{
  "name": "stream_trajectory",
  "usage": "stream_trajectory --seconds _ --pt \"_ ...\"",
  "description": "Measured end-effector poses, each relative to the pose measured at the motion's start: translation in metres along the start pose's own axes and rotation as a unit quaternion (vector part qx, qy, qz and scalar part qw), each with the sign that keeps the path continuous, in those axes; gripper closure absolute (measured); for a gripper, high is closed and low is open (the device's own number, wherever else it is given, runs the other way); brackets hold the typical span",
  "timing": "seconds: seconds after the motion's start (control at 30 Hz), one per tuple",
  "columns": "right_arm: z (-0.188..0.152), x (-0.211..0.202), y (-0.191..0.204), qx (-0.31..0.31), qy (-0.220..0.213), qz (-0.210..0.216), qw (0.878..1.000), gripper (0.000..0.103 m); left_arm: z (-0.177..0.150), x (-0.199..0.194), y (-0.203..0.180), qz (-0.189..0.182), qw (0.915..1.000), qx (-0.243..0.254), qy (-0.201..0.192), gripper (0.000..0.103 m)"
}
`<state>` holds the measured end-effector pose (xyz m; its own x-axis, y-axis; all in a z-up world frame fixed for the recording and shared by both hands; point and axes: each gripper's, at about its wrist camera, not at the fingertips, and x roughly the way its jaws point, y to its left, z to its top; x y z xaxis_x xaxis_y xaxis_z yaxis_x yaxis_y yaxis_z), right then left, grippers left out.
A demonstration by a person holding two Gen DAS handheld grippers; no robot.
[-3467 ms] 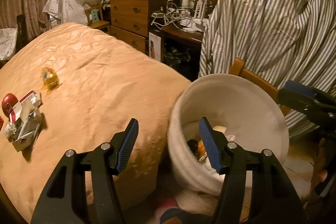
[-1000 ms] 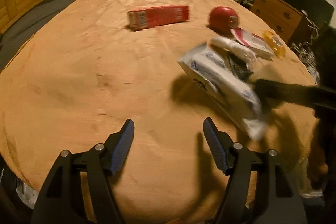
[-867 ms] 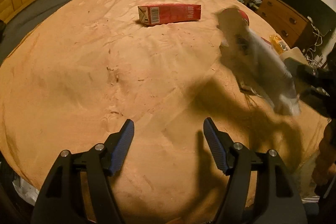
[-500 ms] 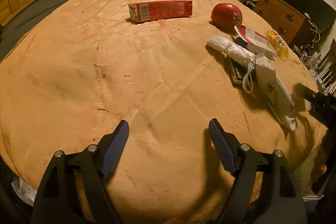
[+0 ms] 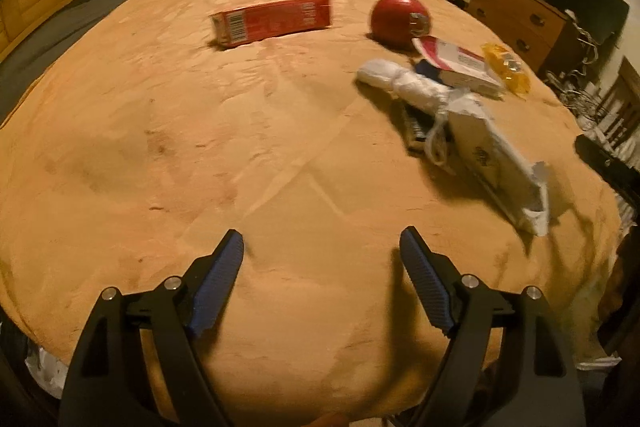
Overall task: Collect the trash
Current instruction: 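Grasp the white-and-blue wrapper with the left tool while the right tool regrips the sponge, then lift the white-and-blue wrapper up off the bed with the left tool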
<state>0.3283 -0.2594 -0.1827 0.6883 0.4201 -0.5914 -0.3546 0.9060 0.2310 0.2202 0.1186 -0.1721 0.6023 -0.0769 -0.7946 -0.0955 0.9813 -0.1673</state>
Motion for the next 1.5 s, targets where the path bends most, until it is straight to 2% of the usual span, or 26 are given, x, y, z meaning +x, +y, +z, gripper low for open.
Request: stream_trajectory --seconds 0.07,0.13,0.2,0.27,0.3,0.33,0.4,0.47,0.53,0.6,0.7,0.77,0.8,0.83,0.93,1.13,1.27,1.37,1.43,1.5 --pt "-0.002 0.002 0.002 0.003 0.018 0.015 1.000 0.031 0.003 0.000 -0.006 -0.027 0.9996 -0.005 0.004 0.026" --pt "-0.008 0.005 0.005 0.011 0.039 0.033 0.999 0.031 0.008 0.001 -0.019 -0.083 0.9963 -0.017 0.016 0.026" --pt "-0.015 0.014 0.008 0.012 0.063 0.037 0.997 0.031 0.012 0.004 -0.033 -0.120 0.9922 -0.027 0.024 0.026" --pt "-0.023 0.024 0.007 0.004 0.091 0.031 0.995 0.048 0.017 0.009 -0.048 -0.151 0.9873 -0.038 0.032 0.026" --pt "-0.026 0.026 0.004 0.000 0.098 0.026 0.995 0.061 0.020 0.011 -0.056 -0.166 0.9845 -0.045 0.035 0.026" --pt "-0.029 0.027 0.000 0.003 0.098 0.022 0.995 0.070 0.023 0.014 -0.063 -0.170 0.9836 -0.052 0.032 0.026" --pt "-0.030 0.024 -0.012 0.020 0.093 0.031 0.995 0.072 0.029 0.019 -0.073 -0.165 0.9839 -0.063 0.028 0.026" --pt "-0.030 0.018 -0.020 0.032 0.085 0.035 0.995 0.072 0.034 0.031 -0.079 -0.173 0.9799 -0.090 0.040 0.026" --pt "-0.030 0.012 -0.023 0.033 0.080 0.032 0.996 0.072 0.034 0.033 -0.087 -0.179 0.9785 -0.095 0.039 0.026" --pt "-0.029 0.009 -0.025 0.031 0.075 0.026 0.996 0.072 0.038 0.037 -0.097 -0.167 0.9815 -0.087 0.034 0.026" --pt "-0.028 0.006 -0.027 0.023 0.074 0.009 0.997 0.072 0.044 0.052 -0.098 -0.159 0.9802 -0.108 0.048 0.026" --pt "-0.029 0.007 -0.026 0.018 0.076 0.003 0.997 0.072 0.046 0.057 -0.101 -0.144 0.9826 -0.107 0.048 0.028" --pt "-0.029 0.007 -0.027 0.017 0.076 0.001 0.997 0.072 0.046 0.059 -0.104 -0.130 0.9856 -0.098 0.047 0.033" --pt "-0.029 0.007 -0.027 0.016 0.075 0.001 0.997 0.072 0.045 0.059 -0.106 -0.118 0.9878 -0.091 0.044 0.043" --pt "-0.028 0.007 -0.028 0.017 0.073 0.003 0.997 0.069 0.044 0.056 -0.101 -0.115 0.9885 -0.089 0.042 0.056" --pt "-0.023 0.012 -0.023 0.009 0.075 -0.003 0.997 0.056 0.040 0.045 -0.097 -0.096 0.9931 -0.053 0.042 0.059" --pt "-0.021 0.021 -0.015 -0.006 0.088 -0.008 0.996 0.056 0.039 0.032 -0.094 -0.080 0.9960 -0.013 0.036 0.061" --pt "-0.023 0.032 -0.003 -0.033 0.099 -0.019 0.994 0.057 0.036 0.020 -0.090 -0.061 0.9977 0.015 0.024 0.061" --pt "-0.024 0.035 0.001 -0.040 0.094 -0.030 0.994 0.073 0.033 0.016 -0.088 -0.049 0.9982 0.030 0.018 0.062" --pt "-0.024 0.035 0.001 -0.034 0.084 -0.038 0.995 0.074 0.028 0.008 -0.083 -0.028 0.9986 0.044 0.005 0.063"
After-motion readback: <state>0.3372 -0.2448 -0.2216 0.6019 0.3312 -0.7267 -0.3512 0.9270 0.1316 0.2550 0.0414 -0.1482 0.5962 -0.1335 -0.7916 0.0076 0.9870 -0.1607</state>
